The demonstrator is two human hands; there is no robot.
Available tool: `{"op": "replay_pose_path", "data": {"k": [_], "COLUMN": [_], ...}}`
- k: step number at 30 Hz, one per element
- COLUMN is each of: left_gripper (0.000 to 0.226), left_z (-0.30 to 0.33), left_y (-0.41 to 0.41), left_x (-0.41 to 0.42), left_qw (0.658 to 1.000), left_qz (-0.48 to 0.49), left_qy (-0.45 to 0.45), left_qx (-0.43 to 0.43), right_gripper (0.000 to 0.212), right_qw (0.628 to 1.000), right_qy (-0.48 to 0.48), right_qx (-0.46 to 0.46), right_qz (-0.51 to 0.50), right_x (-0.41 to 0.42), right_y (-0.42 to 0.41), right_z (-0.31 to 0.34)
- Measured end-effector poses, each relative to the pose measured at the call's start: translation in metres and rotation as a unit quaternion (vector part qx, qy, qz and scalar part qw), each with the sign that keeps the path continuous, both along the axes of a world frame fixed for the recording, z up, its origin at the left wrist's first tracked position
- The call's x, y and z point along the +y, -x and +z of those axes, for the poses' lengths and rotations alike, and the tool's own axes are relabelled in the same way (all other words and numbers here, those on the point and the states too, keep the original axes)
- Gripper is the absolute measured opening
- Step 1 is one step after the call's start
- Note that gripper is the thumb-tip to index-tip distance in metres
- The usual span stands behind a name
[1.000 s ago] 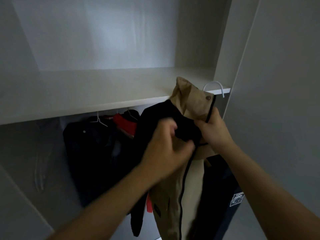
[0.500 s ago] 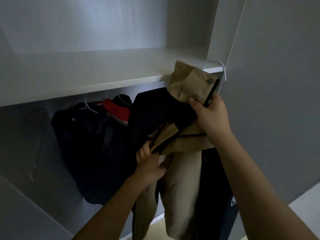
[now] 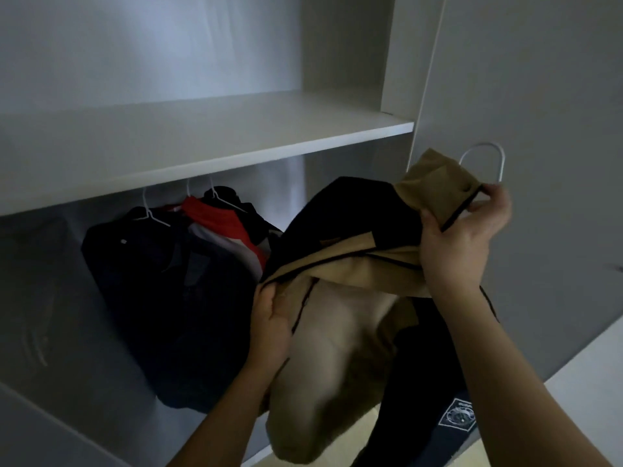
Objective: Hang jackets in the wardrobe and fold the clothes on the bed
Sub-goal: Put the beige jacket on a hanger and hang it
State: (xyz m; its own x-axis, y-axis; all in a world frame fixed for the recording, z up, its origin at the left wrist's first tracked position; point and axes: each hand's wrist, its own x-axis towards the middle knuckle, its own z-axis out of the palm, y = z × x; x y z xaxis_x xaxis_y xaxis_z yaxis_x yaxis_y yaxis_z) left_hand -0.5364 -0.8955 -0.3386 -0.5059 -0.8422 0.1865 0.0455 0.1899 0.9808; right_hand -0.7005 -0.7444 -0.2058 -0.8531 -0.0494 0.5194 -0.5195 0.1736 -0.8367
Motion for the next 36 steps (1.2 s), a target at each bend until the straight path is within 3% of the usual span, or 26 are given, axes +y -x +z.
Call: {"op": "replay_pose_path", "data": {"k": [3,5,10,12,13,15,17,20,25,28,30,33,36], "left_gripper": [0.016,0.015,0.019,0.008,0.005,0.007,0.007,0.012,0.011,0.014,0.019,0.018,0.03], "left_z": [0.025,0.04,0.077,0.098,0.106,0.119,0.127,0.135,0.13,0.121,0.115,0.113,0.099], "left_y": [0.003,0.003,0.002,0.007,0.01,0.014,0.017,0.016,0.009,0.002,-0.002,-0.007,-0.014], "left_x": [-0.006,-0.017,-0.038,-0.039,-0.038,-0.039,-0.042,-0.035,-0.022,-0.024,-0.027,-0.024,-0.028], "left_qw": [0.994,0.974,0.854,0.782,0.751,0.719,0.704,0.684,0.625,0.625,0.653,0.731,0.821], "left_qz": [0.068,0.061,-0.018,-0.044,-0.057,-0.082,-0.103,-0.136,-0.158,-0.162,-0.158,-0.129,-0.055], "left_qy": [0.08,0.21,0.501,0.605,0.642,0.674,0.689,0.707,0.759,0.757,0.734,0.655,0.514], "left_qx": [-0.009,-0.053,-0.142,-0.142,-0.144,-0.146,-0.137,-0.113,-0.096,-0.103,-0.105,-0.142,-0.242], "right_gripper": [0.05,0.041,0.035,0.035,0.051,0.097,0.126,0.129,0.114,0.071,0.037,0.015,0.005], "right_qw": [0.995,0.988,0.93,0.912,0.905,0.89,0.875,0.868,0.822,0.823,0.836,0.86,0.906], "right_qy": [-0.038,-0.085,-0.339,-0.371,-0.371,-0.371,-0.372,-0.337,-0.335,-0.328,-0.325,-0.321,-0.238], "right_qx": [0.075,0.108,0.124,0.051,0.022,-0.005,-0.017,-0.015,0.02,0.046,0.048,0.071,0.039], "right_qz": [-0.055,-0.063,0.071,0.165,0.206,0.265,0.308,0.365,0.46,0.462,0.439,0.389,0.349], "right_x": [0.0,0.004,0.008,0.006,0.005,0.0,-0.007,-0.019,-0.041,-0.05,-0.055,-0.06,-0.059], "right_y": [0.0,0.001,0.003,-0.003,-0.006,-0.009,-0.008,0.0,0.008,0.006,0.002,-0.005,-0.006], "right_z": [-0.023,-0.031,-0.041,-0.041,-0.042,-0.043,-0.043,-0.039,-0.034,-0.039,-0.042,-0.051,-0.058]}}
